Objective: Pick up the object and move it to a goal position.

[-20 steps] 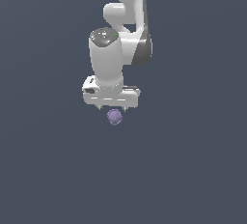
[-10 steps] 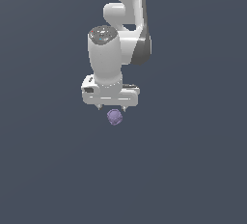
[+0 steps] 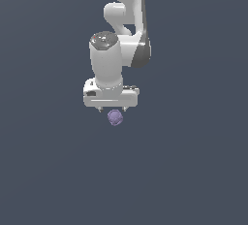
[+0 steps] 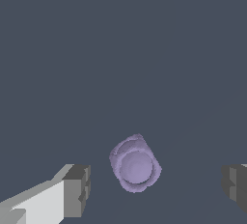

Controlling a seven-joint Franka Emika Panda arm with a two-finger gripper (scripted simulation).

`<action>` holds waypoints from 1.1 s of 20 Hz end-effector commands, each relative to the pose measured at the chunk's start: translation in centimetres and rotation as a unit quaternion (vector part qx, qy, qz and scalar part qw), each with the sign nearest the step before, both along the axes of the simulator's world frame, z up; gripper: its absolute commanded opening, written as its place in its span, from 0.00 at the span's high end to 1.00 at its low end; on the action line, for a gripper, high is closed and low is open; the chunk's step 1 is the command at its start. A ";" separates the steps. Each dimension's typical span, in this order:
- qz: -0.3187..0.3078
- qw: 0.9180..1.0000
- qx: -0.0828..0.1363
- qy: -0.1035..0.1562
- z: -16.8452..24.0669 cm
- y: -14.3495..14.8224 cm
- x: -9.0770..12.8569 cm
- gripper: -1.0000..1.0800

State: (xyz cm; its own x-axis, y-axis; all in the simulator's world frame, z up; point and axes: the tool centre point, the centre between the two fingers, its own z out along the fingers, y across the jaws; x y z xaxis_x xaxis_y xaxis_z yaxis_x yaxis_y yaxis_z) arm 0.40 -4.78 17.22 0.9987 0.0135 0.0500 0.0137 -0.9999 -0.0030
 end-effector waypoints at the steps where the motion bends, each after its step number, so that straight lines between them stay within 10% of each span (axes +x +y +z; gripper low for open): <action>1: 0.022 1.000 -0.002 0.002 -0.7 0.0 -0.3 0.04; 22: 0.253 0.967 -0.009 0.022 -7.6 0.1 -4.1 0.04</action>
